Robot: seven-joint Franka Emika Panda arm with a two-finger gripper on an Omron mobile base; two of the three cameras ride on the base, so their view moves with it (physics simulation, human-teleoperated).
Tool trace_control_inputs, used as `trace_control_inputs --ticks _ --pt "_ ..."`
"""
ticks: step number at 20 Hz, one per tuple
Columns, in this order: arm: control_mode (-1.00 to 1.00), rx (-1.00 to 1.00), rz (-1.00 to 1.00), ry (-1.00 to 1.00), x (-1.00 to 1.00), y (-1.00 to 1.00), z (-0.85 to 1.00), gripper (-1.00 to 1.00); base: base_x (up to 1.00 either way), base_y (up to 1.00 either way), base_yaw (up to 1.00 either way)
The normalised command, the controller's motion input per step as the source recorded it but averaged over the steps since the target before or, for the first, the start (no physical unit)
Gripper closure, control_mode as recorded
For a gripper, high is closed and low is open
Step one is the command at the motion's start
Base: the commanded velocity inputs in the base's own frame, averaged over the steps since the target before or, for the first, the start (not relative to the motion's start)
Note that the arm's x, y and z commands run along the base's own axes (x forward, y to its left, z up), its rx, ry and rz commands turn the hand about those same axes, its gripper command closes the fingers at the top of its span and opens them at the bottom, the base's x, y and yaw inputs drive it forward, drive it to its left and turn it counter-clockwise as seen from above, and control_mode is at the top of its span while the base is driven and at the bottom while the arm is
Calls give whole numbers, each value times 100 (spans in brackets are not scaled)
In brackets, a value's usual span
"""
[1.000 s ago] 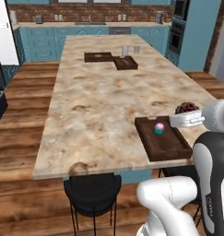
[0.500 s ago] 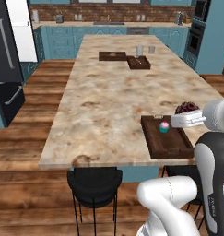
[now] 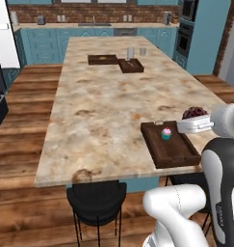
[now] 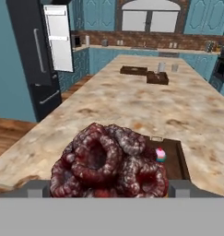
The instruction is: Take the cupcake and cake from the fridge and place them on the empty tray on the dining counter.
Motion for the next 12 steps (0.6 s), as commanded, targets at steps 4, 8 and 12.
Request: trace_control_inputs --ticks 4,8,12 --pt "-100 0 -4 0 40 -24 -14 100 39 -9 -8" --pt "-100 0 -6 0 82 -71 -32 100 0 0 0" --pt "-100 1 1 0 62 -34 -49 100 0 0 0"
